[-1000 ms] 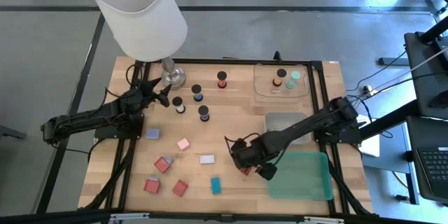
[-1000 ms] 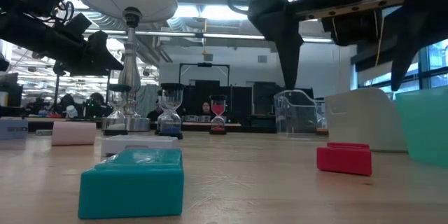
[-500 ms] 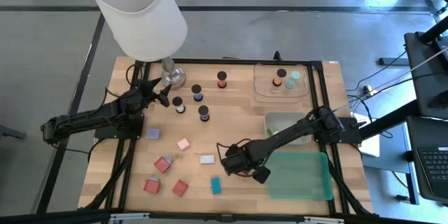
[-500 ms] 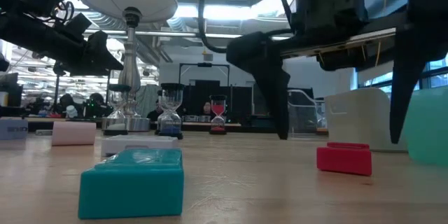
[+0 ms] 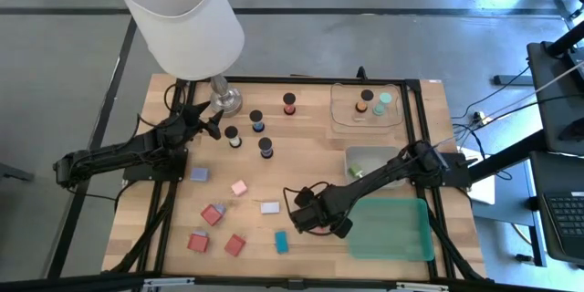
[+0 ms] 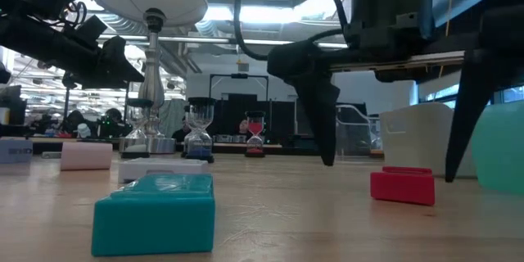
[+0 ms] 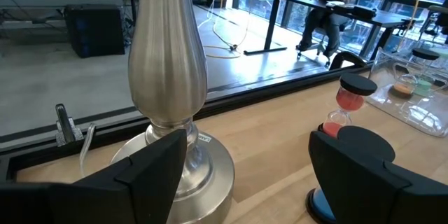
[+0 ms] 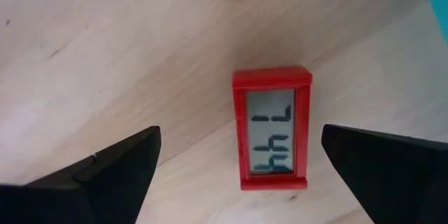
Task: Pick & Place Office items
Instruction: Put the red timer into the green bin
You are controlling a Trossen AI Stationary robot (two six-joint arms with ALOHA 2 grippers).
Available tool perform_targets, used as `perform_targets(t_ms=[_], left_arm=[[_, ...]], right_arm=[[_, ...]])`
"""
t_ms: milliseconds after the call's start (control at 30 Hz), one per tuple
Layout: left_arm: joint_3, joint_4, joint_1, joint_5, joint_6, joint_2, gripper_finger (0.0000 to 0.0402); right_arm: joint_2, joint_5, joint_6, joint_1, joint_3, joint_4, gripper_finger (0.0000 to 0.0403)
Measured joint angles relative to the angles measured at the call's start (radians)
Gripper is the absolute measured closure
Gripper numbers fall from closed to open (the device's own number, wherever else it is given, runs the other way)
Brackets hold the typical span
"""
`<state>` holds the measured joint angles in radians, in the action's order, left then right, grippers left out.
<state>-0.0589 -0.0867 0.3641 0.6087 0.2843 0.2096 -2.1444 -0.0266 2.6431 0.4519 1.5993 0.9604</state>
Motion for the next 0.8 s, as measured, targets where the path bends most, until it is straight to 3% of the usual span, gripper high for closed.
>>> perform_targets(t_ms=[433, 600, 800], left_arm=[[0.0, 0.0, 0.0, 0.0, 0.0, 0.0, 0.0105], [0.0, 0.0, 0.0, 0.0, 0.0, 0.0, 0.0105], [0.0, 0.0, 0.0, 0.0, 0.0, 0.0, 0.0105]], right_arm=[[-0.015, 0.034, -0.007, 0.0, 0.0, 0.012, 0.0014], [-0.015, 0.034, -0.007, 0.0, 0.0, 0.013, 0.006], [-0.015, 0.046, -0.036, 0.0, 0.0, 0.02, 0.015]])
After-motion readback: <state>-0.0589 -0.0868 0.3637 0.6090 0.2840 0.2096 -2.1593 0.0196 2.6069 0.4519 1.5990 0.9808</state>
